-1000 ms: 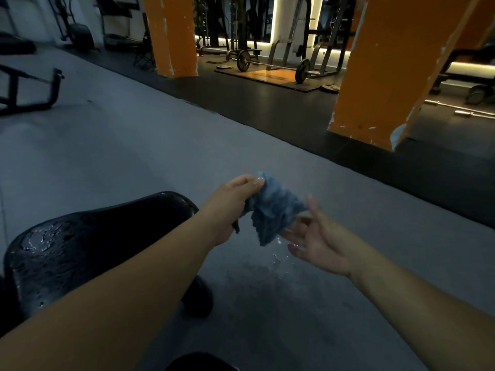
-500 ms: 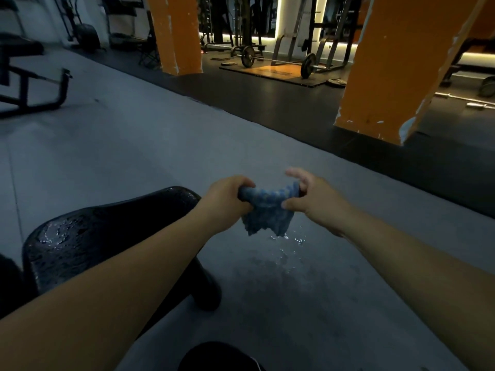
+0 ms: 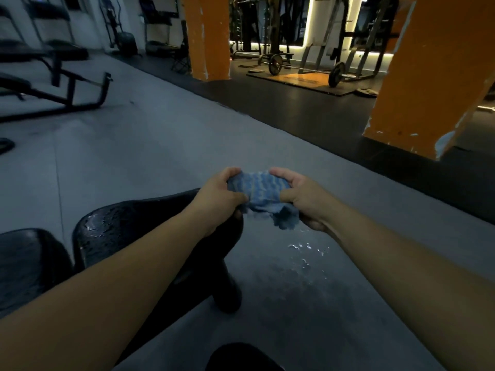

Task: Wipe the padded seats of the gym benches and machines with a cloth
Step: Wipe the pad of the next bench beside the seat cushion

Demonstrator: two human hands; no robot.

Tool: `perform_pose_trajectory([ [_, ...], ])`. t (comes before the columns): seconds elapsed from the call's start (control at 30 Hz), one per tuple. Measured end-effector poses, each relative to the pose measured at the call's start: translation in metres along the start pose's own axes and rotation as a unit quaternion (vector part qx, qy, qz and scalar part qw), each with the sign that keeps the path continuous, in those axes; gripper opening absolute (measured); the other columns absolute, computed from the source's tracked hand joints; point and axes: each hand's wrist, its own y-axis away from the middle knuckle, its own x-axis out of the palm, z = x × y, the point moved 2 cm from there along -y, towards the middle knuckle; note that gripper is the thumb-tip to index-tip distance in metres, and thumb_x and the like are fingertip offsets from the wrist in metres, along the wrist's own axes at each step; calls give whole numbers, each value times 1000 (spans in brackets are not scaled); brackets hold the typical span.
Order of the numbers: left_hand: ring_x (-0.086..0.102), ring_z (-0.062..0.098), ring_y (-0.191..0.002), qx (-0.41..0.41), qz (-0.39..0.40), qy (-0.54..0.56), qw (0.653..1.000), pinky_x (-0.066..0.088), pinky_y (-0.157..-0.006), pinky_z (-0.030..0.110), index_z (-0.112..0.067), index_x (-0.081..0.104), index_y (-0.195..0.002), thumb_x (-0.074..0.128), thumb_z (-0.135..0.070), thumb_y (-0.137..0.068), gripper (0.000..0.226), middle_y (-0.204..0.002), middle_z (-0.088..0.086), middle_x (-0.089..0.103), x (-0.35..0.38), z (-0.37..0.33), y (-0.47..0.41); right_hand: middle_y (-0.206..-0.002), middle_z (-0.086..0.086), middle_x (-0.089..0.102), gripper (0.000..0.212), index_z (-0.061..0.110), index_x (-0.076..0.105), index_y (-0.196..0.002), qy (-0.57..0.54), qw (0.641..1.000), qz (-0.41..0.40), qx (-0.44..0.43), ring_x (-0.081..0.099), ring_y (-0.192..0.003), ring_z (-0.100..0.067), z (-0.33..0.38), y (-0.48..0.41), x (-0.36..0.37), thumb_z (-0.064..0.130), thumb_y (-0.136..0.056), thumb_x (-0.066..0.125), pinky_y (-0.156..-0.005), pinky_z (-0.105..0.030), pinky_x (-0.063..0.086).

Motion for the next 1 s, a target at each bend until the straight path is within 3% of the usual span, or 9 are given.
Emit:
perform_pose_trajectory([
  [0.1, 56, 5, -40, 48, -35, -93, 994, 48, -44, 20, -21, 36, -150, 66, -1, -89, 71, -128, 6, 48, -30, 5, 6, -122, -11, 66, 70, 15, 48, -144, 8, 999, 27, -32, 70, -104, -26, 6, -25, 26, -23, -85, 41, -77, -37, 58],
  [0.23, 65, 18, -100, 108, -95, -159, 977, 59, -77, 39, -22, 29, -154, 70, -7, -87, 80, -145, -1, 37, -62, 15, 10, -114, -4, 69, 63, 29, 57, -127, 22, 994, 50, -89, 71, -95, -22, 15, -53, 57, -17, -85, 46, -77, -40, 60],
  [0.3, 63, 22, -105, 74, -90, -197, 973, 57, -84, 35, -18, 37, -150, 71, -7, -85, 74, -145, 8, 46, -72, 26, 12, -127, -3, 64, 56, 29, 57, -133, 145, 984, 33, -98, 67, -98, -19, 1, -66, 68, -2, -86, 54, -73, -32, 57],
  [0.4, 61, 29, -110, -24, -60, -318, 946, 53, -91, 36, -16, 42, -144, 69, -26, -89, 62, -138, 11, 51, -82, 46, 18, -146, -12, 50, 50, 22, 55, -141, 443, 891, -23, -97, 51, -130, -29, -26, -82, 84, 26, -91, 60, -104, -37, 46],
  [0.5, 47, 32, -123, 11, -130, -461, 878, 45, -97, 43, -21, 43, -139, 54, -35, -94, 49, -139, 6, 44, -92, 56, 20, -156, -14, 37, 44, 17, 52, -141, 468, 868, -59, -154, 34, -142, -32, -29, -84, 120, 33, -101, 46, -115, -42, 33],
  [0.6, 36, 28, -136, 29, -140, -547, 825, 34, -105, 42, -21, 41, -142, 43, -37, -98, 47, -150, 4, 40, -93, 76, 22, -162, -10, 26, 57, 21, 38, -150, 538, 833, 3, -131, 24, -148, -31, -36, -89, 164, 52, -102, 32, -120, -46, 22],
  [0.7, 19, 24, -150, -15, -103, -524, 845, 17, -120, 46, -20, 30, -152, 31, -41, -103, 54, -163, 2, 23, -96, 97, 22, -165, -4, 18, 68, 25, 23, -155, 590, 793, 19, -149, 15, -151, -27, -48, -81, 175, 61, -99, 19, -121, -48, 12],
  [0.83, 19, 24, -151, 6, -65, -510, 858, 17, -122, 40, -13, 31, -153, 32, -28, -102, 52, -163, 6, 23, -109, 99, 16, -166, 3, 18, 71, 28, 24, -158, 592, 764, 62, -251, 14, -153, -20, -57, -54, 152, 62, -96, 16, -121, -36, 5],
  [1.0, 17, 27, -150, 0, -37, -563, 826, 20, -121, 44, -16, 30, -152, 29, -40, -104, 54, -164, 8, 21, -132, 96, 21, -165, -4, 21, 68, 28, 23, -156, 603, 789, 54, -105, 24, -148, -30, -41, -121, 167, 64, -99, 27, -120, -49, 20],
])
